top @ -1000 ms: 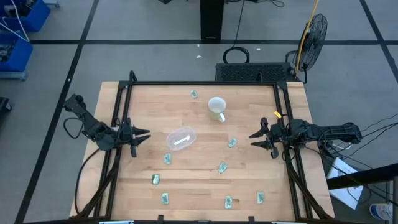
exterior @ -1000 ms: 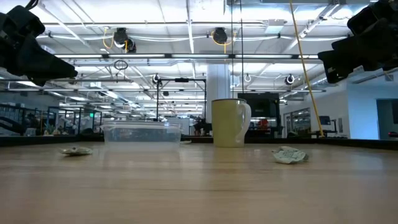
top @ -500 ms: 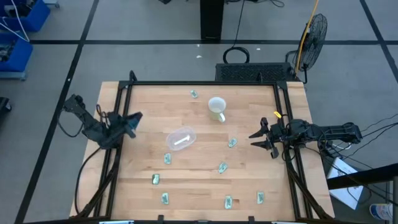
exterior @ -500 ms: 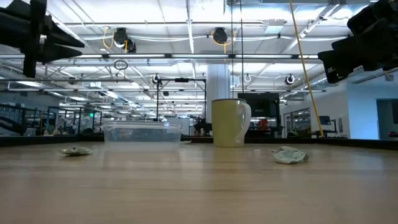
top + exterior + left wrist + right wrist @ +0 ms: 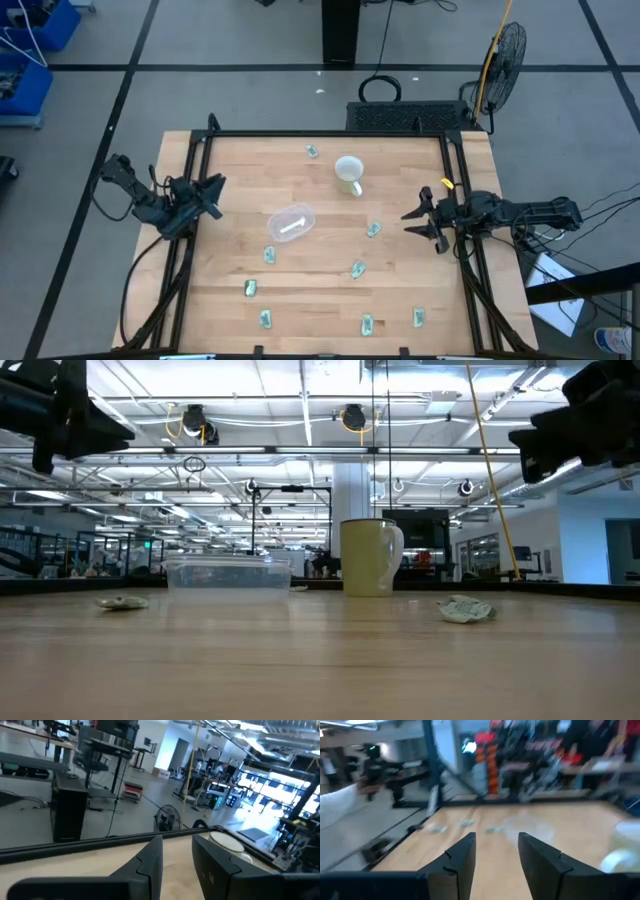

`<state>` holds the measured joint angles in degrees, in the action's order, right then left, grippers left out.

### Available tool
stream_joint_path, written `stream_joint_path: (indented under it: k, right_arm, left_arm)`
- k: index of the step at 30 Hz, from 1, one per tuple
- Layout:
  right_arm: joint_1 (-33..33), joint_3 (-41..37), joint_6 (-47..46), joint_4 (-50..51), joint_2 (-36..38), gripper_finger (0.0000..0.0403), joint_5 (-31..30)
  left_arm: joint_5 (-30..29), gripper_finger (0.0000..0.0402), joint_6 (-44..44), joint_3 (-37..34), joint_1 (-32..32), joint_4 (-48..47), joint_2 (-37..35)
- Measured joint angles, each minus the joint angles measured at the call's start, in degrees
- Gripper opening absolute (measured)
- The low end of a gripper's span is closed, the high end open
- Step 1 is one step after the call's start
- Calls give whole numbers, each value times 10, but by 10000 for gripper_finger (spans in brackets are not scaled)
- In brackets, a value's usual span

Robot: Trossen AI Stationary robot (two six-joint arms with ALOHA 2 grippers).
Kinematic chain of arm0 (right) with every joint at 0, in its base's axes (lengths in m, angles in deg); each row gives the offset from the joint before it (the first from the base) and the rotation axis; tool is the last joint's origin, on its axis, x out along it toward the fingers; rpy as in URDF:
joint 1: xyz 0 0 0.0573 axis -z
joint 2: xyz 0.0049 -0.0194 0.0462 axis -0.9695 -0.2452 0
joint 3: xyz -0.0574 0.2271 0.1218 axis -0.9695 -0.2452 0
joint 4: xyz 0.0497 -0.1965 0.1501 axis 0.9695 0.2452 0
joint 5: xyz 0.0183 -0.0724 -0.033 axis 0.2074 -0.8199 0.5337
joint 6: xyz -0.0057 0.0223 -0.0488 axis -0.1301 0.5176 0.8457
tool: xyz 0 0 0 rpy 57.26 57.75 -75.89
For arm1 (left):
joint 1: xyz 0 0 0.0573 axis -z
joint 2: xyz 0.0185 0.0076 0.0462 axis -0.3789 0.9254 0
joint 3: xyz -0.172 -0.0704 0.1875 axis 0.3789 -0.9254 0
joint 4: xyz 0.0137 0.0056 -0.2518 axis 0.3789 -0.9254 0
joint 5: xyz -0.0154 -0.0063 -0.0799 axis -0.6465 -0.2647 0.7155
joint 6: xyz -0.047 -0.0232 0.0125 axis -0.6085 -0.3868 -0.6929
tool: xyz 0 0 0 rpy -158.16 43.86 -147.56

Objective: Pick and place Stevia / Truvia into bins
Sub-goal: Put the white stevia packet into the bin

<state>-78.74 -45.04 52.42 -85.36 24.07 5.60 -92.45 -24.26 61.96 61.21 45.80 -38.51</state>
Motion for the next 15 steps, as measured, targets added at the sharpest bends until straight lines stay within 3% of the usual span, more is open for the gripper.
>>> stream_joint_path:
  k: [4, 8, 12, 15]
  right_arm:
    - [0, 0, 85, -71, 0, 141, -57]
    - [0, 0, 143, -159, -8, 141, -130]
    - [0, 0, 53, -149, -20, 141, -261]
    - [0, 0, 21, -114, -51, 141, -291]
  left_arm:
    - [69, 108, -33, 0, -8, 0, 0]
    - [77, 108, -54, 0, -31, 0, 7]
    - [147, 108, -80, 0, -60, 1, 7]
    - [198, 108, -96, 16, -91, -2, 9]
